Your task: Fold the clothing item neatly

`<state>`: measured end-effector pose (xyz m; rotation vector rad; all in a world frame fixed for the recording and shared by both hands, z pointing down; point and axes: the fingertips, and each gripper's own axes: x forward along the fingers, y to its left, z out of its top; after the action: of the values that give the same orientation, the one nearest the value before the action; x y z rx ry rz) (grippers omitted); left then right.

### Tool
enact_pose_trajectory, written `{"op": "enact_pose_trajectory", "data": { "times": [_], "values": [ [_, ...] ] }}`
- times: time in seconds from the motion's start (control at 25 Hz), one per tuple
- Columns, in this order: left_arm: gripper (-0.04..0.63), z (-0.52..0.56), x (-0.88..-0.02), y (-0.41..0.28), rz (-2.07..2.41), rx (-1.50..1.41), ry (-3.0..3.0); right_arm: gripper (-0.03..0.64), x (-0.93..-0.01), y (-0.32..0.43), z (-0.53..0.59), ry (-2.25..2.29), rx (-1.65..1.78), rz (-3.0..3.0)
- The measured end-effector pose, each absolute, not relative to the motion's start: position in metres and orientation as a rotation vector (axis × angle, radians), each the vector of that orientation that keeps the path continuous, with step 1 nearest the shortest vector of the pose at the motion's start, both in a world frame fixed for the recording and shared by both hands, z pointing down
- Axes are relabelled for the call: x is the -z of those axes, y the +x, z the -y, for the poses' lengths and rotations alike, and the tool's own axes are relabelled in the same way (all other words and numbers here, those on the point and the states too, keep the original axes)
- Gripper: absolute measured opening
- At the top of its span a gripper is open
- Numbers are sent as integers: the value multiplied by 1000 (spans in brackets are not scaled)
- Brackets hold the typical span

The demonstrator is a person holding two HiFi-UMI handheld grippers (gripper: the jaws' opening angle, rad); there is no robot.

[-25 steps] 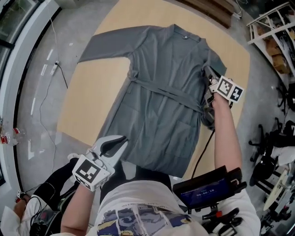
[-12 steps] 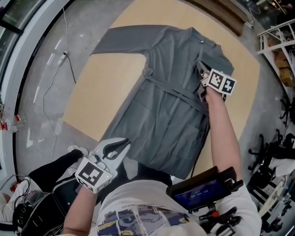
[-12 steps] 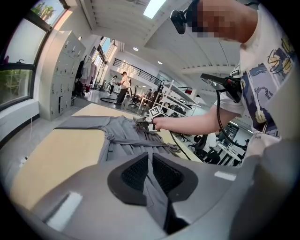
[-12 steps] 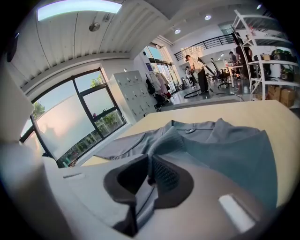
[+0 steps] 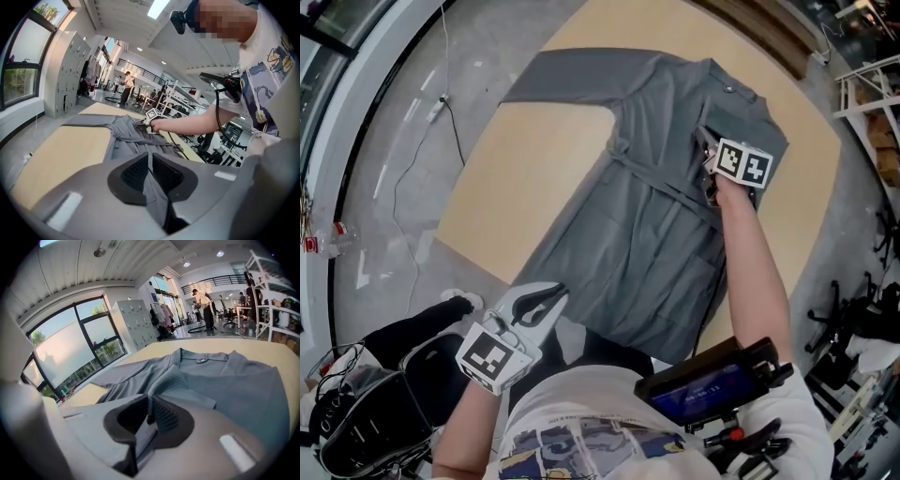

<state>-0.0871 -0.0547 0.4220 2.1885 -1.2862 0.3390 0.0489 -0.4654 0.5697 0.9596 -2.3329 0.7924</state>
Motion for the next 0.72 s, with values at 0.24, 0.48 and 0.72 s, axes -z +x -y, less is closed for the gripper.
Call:
{"op": "enact_pose_trajectory", "data": {
  "times": [0.24,0.48,0.72],
  "values": [
    [35,49,-425,-93,1271,-342,2189,83,-573,38,452,885,-761,2327],
    [35,46,-418,-98,1248,-318,2212,86,-560,42,441,914,-723,2324],
    [35,31,-406,-106,1224,-309,2293,86,-529,47,412,955,-699,2339]
  ]
}}
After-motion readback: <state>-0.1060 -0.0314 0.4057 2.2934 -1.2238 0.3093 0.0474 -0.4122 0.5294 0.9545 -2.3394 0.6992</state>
